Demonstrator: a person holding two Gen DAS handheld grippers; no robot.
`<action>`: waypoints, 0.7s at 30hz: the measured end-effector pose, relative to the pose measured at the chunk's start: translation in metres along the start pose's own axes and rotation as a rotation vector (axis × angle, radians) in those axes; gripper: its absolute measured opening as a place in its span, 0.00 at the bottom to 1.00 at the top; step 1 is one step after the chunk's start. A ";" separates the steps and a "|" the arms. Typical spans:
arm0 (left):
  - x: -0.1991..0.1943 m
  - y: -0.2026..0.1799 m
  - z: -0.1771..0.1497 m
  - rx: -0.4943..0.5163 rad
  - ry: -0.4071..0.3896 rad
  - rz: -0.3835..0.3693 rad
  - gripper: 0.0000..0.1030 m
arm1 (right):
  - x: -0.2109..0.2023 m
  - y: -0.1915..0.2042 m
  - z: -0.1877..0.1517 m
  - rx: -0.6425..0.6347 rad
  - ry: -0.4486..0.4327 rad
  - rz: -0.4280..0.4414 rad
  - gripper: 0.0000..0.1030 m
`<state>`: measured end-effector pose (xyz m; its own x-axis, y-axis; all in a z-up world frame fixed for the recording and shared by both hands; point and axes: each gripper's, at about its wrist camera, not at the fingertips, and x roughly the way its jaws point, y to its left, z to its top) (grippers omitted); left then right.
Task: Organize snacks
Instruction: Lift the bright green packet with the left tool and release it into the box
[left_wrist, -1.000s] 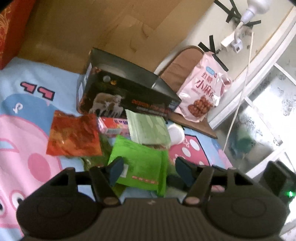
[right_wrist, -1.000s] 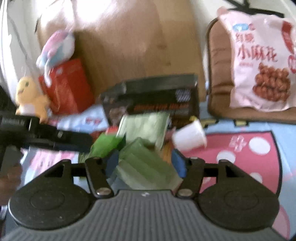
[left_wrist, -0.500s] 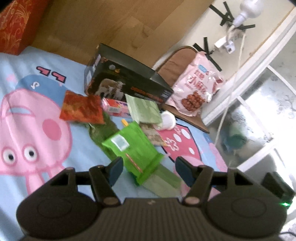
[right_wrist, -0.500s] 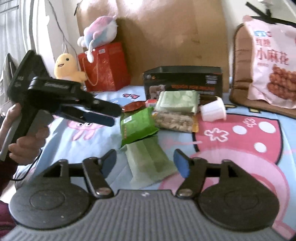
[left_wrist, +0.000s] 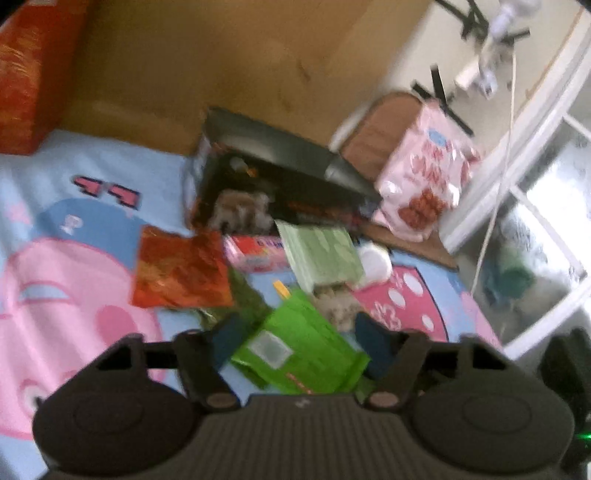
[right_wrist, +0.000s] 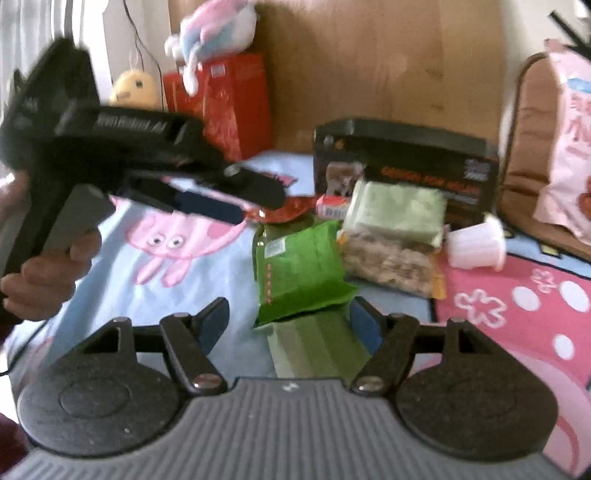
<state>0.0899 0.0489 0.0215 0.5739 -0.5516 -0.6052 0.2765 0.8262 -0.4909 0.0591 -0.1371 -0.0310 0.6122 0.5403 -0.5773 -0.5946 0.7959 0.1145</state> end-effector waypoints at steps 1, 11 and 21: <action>0.006 0.000 -0.002 -0.003 0.025 -0.006 0.46 | 0.006 0.001 0.000 -0.012 0.009 -0.011 0.72; -0.012 -0.006 -0.017 -0.059 0.016 -0.134 0.42 | -0.018 -0.014 0.005 0.019 -0.080 -0.011 0.59; 0.007 0.003 0.002 -0.083 0.048 -0.113 0.80 | -0.028 -0.036 -0.004 0.090 -0.088 0.022 0.58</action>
<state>0.0965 0.0481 0.0167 0.5047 -0.6471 -0.5715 0.2714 0.7473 -0.6065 0.0611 -0.1815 -0.0221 0.6456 0.5763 -0.5011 -0.5614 0.8029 0.2002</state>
